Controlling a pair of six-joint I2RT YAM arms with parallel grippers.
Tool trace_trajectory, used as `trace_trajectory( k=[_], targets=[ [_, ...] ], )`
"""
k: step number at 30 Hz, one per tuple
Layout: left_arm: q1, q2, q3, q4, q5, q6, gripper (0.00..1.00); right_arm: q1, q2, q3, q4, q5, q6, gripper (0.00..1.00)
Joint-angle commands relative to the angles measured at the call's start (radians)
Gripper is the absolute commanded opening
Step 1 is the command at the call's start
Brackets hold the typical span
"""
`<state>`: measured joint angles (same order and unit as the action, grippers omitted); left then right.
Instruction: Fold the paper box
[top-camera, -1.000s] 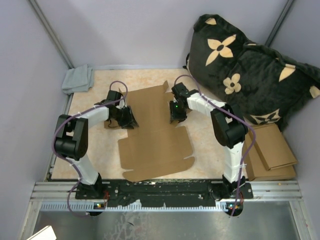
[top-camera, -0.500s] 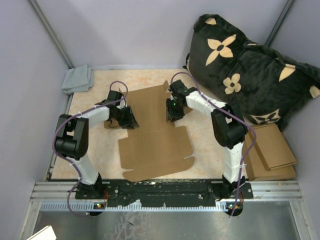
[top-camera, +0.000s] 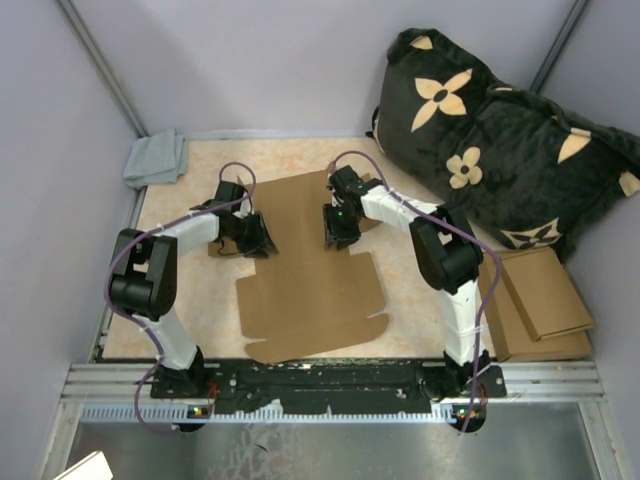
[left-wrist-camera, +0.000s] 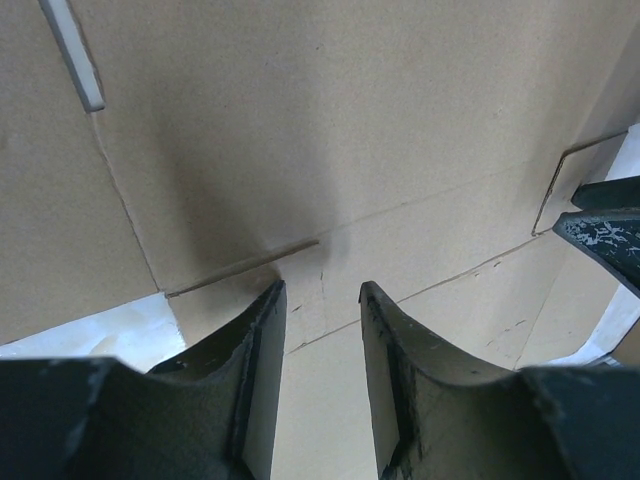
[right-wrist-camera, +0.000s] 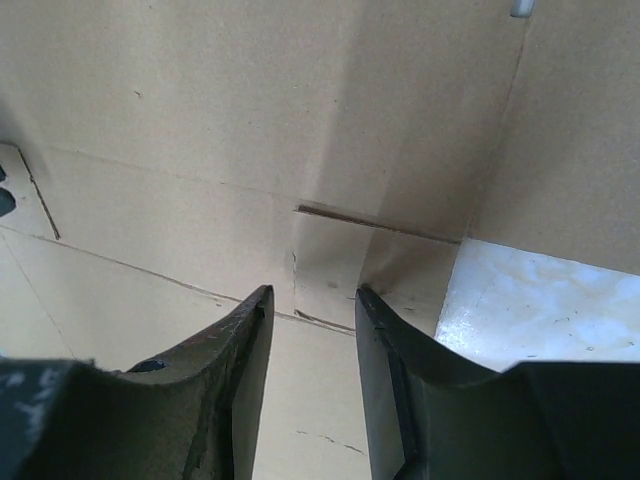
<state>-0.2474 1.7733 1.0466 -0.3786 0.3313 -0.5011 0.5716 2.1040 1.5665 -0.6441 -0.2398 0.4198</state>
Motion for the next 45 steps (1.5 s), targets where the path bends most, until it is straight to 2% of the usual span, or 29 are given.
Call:
trace_trajectory(
  k=[1, 6, 10, 13, 18, 26, 30, 35, 38, 40, 45],
  targets=[
    [-0.013, -0.026, 0.012, -0.013, -0.031, 0.007, 0.44, 0.022, 0.005, 0.031, -0.015, 0.023, -0.008, 0.4],
    [-0.013, -0.07, 0.122, -0.087, -0.067, 0.038, 0.47, 0.021, -0.065, 0.18, -0.104, 0.103, -0.028, 0.43],
    [-0.011, -0.077, 0.265, -0.149, -0.159, 0.088, 0.51, -0.004, -0.111, 0.294, -0.16, 0.182, -0.032, 0.52],
    [0.0, -0.045, 0.378, -0.187, -0.278, 0.106, 0.53, -0.04, -0.127, 0.35, -0.196, 0.259, -0.037, 0.57],
    [0.049, 0.067, 0.576, -0.232, -0.381, 0.142, 0.53, -0.122, -0.15, 0.364, -0.227, 0.3, -0.067, 0.58],
    [0.148, 0.345, 0.883, -0.341, -0.311, 0.127, 0.5, -0.137, -0.194, 0.317, -0.226, 0.322, -0.143, 0.58],
    [0.159, 0.435, 0.976, -0.362, -0.277, 0.133, 0.49, -0.138, -0.181, 0.308, -0.229, 0.314, -0.153, 0.58],
    [0.17, 0.498, 0.999, -0.357, -0.279, 0.129, 0.48, -0.139, -0.17, 0.308, -0.224, 0.307, -0.16, 0.58],
    [0.171, 0.538, 1.01, -0.352, -0.256, 0.13, 0.43, -0.141, -0.155, 0.319, -0.231, 0.302, -0.168, 0.58],
    [0.172, 0.553, 1.01, -0.336, -0.239, 0.131, 0.37, -0.142, -0.141, 0.332, -0.242, 0.303, -0.171, 0.58],
    [0.171, 0.556, 1.006, -0.305, -0.232, 0.15, 0.0, -0.147, -0.121, 0.361, -0.256, 0.305, -0.175, 0.58]
  ],
)
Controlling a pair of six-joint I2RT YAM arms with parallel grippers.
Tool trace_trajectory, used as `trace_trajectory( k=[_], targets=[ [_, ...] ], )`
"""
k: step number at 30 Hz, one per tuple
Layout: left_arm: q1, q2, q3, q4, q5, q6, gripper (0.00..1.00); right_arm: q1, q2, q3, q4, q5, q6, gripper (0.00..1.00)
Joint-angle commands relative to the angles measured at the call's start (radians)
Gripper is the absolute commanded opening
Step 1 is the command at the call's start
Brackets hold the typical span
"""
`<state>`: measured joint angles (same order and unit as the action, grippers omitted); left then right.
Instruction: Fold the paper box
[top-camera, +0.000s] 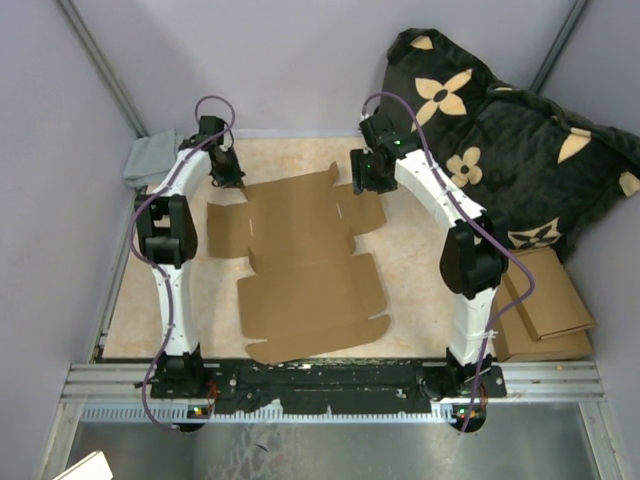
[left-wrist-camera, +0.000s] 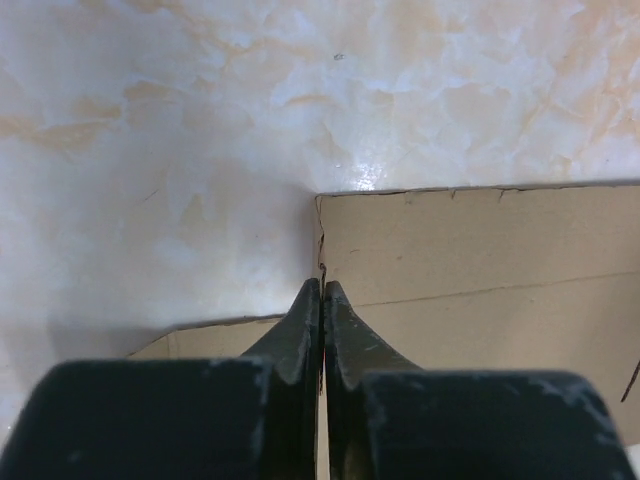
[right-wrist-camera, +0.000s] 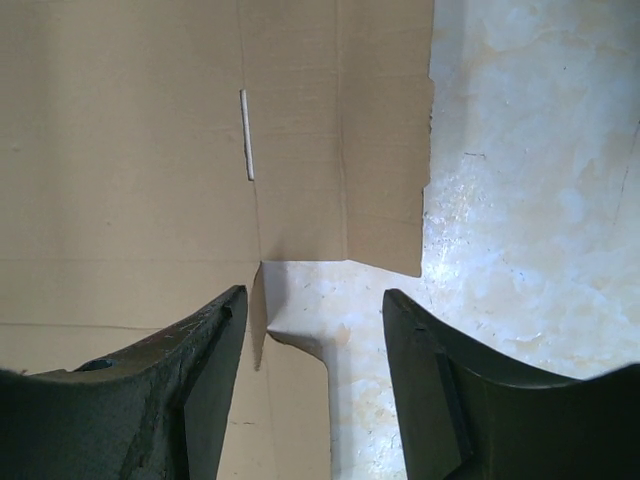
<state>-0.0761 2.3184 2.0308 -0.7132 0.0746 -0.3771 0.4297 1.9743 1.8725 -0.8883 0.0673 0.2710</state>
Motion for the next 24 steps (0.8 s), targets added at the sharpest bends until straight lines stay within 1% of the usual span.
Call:
trace_trajectory(
  k=[1, 7, 9, 10, 12, 15, 18, 20, 22, 24],
  targets=[
    [0.001, 0.006, 0.018, 0.033, 0.019, 0.033, 0.0, -0.007, 0.013, 0.064, -0.016, -0.004, -0.025, 0.58],
    [0.0, -0.08, -0.055, 0.074, 0.025, 0.078, 0.0, -0.009, 0.057, 0.143, -0.047, -0.015, -0.009, 0.58],
    [-0.002, -0.146, -0.129, 0.133, 0.049, 0.096, 0.0, -0.011, 0.074, 0.175, -0.058, -0.018, -0.002, 0.58],
    [-0.004, -0.205, -0.182, 0.177, 0.049, 0.101, 0.0, -0.011, 0.085, 0.194, -0.065, -0.019, 0.0, 0.58],
    [-0.01, -0.31, -0.305, 0.29, 0.052, 0.11, 0.0, -0.011, 0.108, 0.251, -0.091, -0.019, 0.002, 0.58],
    [-0.022, -0.483, -0.508, 0.524, 0.059, 0.124, 0.0, -0.012, 0.157, 0.367, -0.142, -0.018, 0.0, 0.59],
    [-0.043, -0.634, -0.699, 0.731, 0.084, 0.173, 0.0, -0.013, 0.2, 0.482, -0.212, -0.022, -0.01, 0.61],
    [-0.062, -0.717, -0.792, 0.854, 0.106, 0.214, 0.0, -0.012, 0.22, 0.561, -0.265, -0.027, -0.017, 0.62],
    [-0.077, -0.786, -0.883, 0.99, 0.126, 0.261, 0.0, -0.013, 0.203, 0.566, -0.283, -0.037, -0.018, 0.62],
    [-0.089, -0.844, -0.971, 1.106, 0.141, 0.3, 0.0, -0.013, 0.159, 0.522, -0.267, -0.044, -0.012, 0.62]
  ],
)
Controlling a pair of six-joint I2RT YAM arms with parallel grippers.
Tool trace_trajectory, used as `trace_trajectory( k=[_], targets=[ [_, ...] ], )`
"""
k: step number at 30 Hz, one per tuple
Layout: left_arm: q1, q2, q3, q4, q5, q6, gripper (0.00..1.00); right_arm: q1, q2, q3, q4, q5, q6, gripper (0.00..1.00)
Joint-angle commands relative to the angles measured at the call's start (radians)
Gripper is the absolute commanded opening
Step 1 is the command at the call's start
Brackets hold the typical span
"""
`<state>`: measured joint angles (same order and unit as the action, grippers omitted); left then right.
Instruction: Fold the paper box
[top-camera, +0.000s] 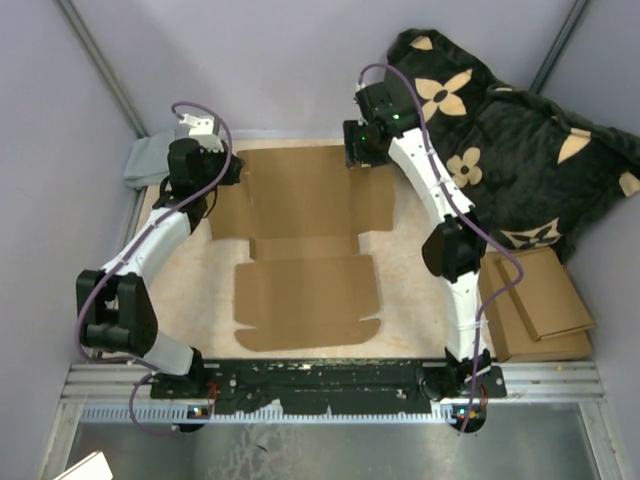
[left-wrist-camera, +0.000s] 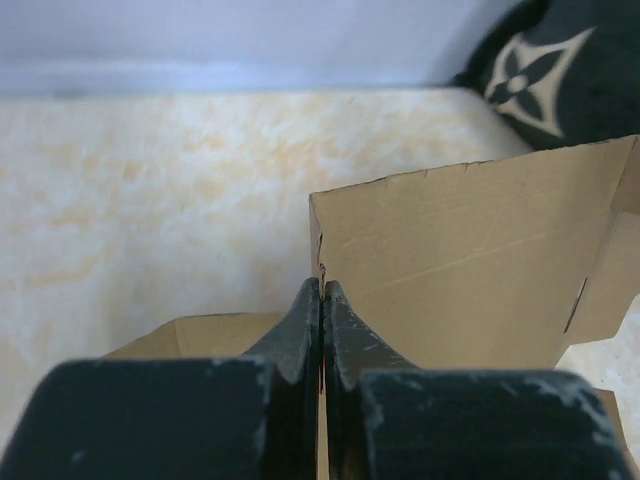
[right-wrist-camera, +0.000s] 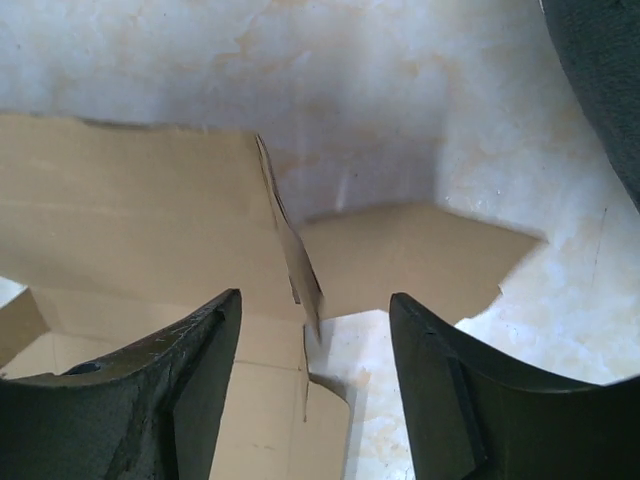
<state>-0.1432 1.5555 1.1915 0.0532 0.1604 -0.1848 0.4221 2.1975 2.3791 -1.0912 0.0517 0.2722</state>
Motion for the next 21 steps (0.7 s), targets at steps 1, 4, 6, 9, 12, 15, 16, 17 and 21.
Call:
trace_trajectory(
  k=[1, 4, 6, 9, 12, 15, 16, 17, 21],
  targets=[
    [-0.026, -0.103, -0.169, 0.4, 0.058, 0.133, 0.0, -0.005, -0.092, -0.018, -0.049, -0.037, -0.012, 0.62],
    [-0.033, -0.151, -0.25, 0.509, 0.082, 0.191, 0.0, -0.005, -0.168, -0.117, -0.008, -0.058, -0.008, 0.63],
    [-0.035, -0.172, -0.293, 0.575, 0.101, 0.22, 0.0, -0.005, -0.205, -0.164, 0.001, -0.069, -0.008, 0.62],
    [-0.036, -0.192, -0.335, 0.623, 0.097, 0.226, 0.0, -0.005, -0.238, -0.222, -0.001, -0.08, -0.009, 0.52],
    [-0.038, -0.202, -0.346, 0.631, 0.112, 0.221, 0.0, -0.005, -0.262, -0.262, -0.016, -0.084, -0.009, 0.44],
    [-0.043, -0.209, -0.363, 0.643, 0.122, 0.228, 0.0, -0.005, -0.279, -0.267, -0.025, -0.074, -0.016, 0.44],
    [-0.044, -0.213, -0.37, 0.648, 0.126, 0.231, 0.0, -0.005, -0.28, -0.258, -0.035, -0.072, -0.021, 0.44],
    [-0.045, -0.218, -0.383, 0.657, 0.134, 0.235, 0.0, -0.005, -0.278, -0.246, -0.047, -0.072, -0.025, 0.44],
    [-0.05, -0.263, -0.47, 0.757, 0.182, 0.277, 0.0, -0.005, -0.25, -0.182, -0.101, -0.074, -0.043, 0.47]
  ],
)
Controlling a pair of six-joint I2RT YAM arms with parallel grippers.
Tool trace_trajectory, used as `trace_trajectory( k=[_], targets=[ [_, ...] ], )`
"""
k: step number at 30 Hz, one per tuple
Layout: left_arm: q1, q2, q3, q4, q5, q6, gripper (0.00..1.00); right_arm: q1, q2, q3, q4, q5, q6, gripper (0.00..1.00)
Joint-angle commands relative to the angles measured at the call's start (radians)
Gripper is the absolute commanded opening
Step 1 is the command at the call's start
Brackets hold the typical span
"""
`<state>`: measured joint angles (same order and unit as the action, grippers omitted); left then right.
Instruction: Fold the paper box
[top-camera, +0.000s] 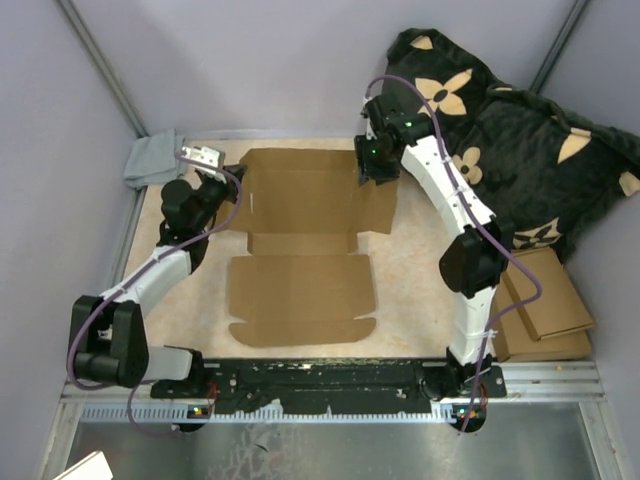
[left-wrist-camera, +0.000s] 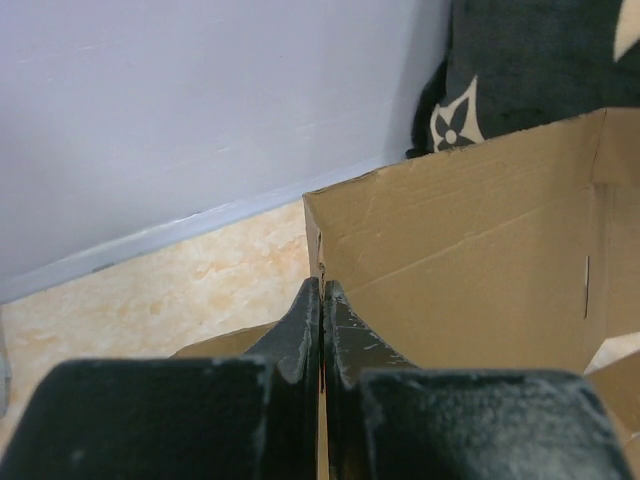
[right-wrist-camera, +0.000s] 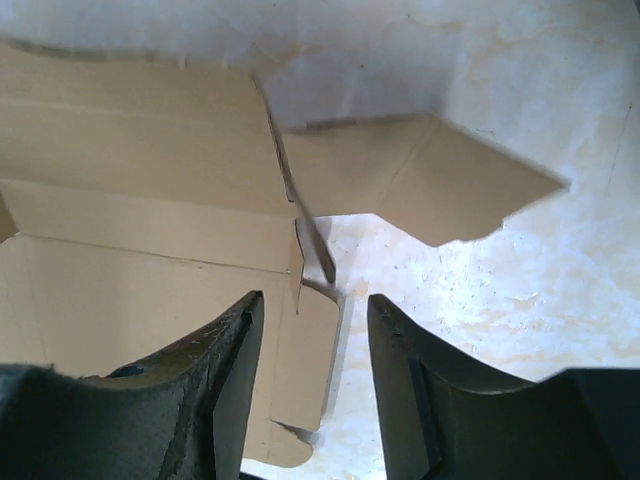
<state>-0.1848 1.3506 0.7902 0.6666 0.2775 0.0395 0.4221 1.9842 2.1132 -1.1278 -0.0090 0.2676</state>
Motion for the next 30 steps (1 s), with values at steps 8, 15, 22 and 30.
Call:
trace_trajectory(
  k=[8, 15, 22, 30],
  targets=[
    [-0.008, -0.124, -0.197, 0.302, 0.136, 0.095, 0.0, -0.005, -0.035, 0.109, -0.069, -0.024, -0.059, 0.54],
    [-0.008, -0.14, -0.221, 0.314, 0.125, 0.084, 0.0, -0.006, -0.031, 0.084, -0.067, -0.065, -0.058, 0.18],
    [-0.008, -0.147, -0.196, 0.251, 0.055, 0.029, 0.15, -0.004, -0.037, 0.026, -0.021, 0.011, -0.053, 0.0],
    [-0.008, -0.242, -0.044, -0.117, 0.009, -0.039, 0.43, 0.01, -0.082, -0.139, 0.238, 0.132, 0.006, 0.0]
  ],
)
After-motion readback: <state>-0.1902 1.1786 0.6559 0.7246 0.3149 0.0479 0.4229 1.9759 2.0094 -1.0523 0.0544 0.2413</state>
